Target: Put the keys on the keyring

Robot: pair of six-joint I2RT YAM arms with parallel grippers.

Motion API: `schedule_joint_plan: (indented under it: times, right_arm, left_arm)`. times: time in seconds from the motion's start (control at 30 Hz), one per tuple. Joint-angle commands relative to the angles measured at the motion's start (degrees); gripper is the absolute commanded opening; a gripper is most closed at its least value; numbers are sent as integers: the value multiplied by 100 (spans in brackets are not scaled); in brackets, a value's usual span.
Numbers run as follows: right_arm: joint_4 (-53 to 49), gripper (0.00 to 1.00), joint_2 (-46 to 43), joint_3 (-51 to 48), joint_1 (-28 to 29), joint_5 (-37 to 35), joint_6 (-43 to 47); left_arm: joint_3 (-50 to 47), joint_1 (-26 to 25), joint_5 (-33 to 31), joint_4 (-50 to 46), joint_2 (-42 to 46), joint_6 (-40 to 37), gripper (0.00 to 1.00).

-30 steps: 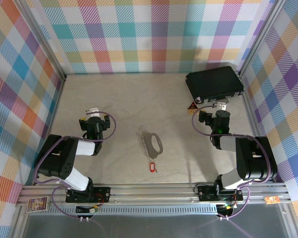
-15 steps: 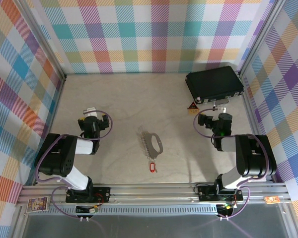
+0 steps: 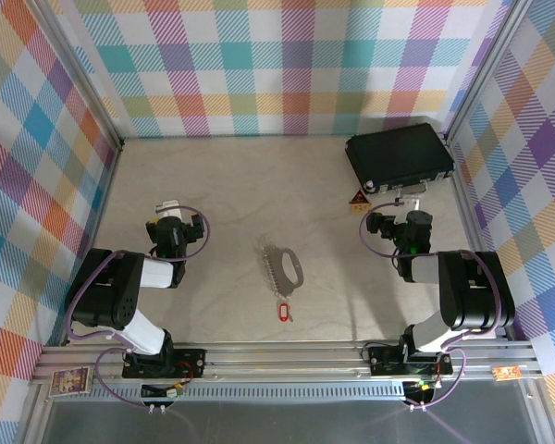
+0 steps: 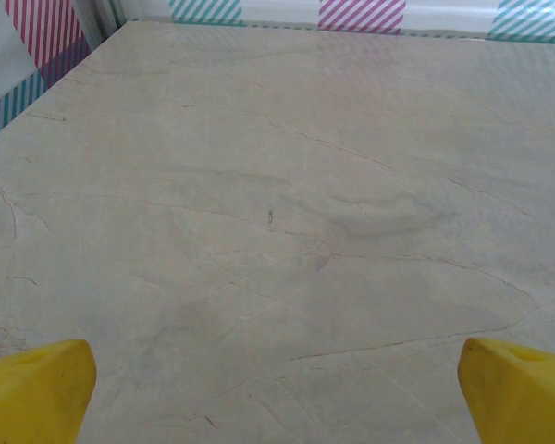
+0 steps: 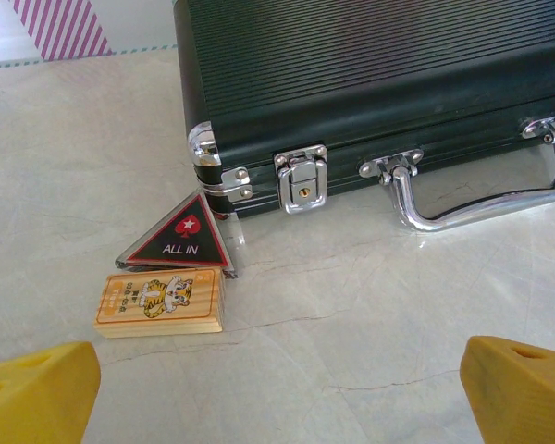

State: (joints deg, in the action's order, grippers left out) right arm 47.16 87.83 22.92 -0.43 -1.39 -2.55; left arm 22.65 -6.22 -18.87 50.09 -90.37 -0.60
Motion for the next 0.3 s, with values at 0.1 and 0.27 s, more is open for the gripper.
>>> schedule_joint_plan:
  times: [0.1,0.27]
  right_arm:
    - [161,99,17,10,8,94,52]
    - [173,99,19,4,30,62,77]
  left_arm:
    - [-59,30,64,255,-42,102,100]
    - [-59,27,68,256,-47,95,100]
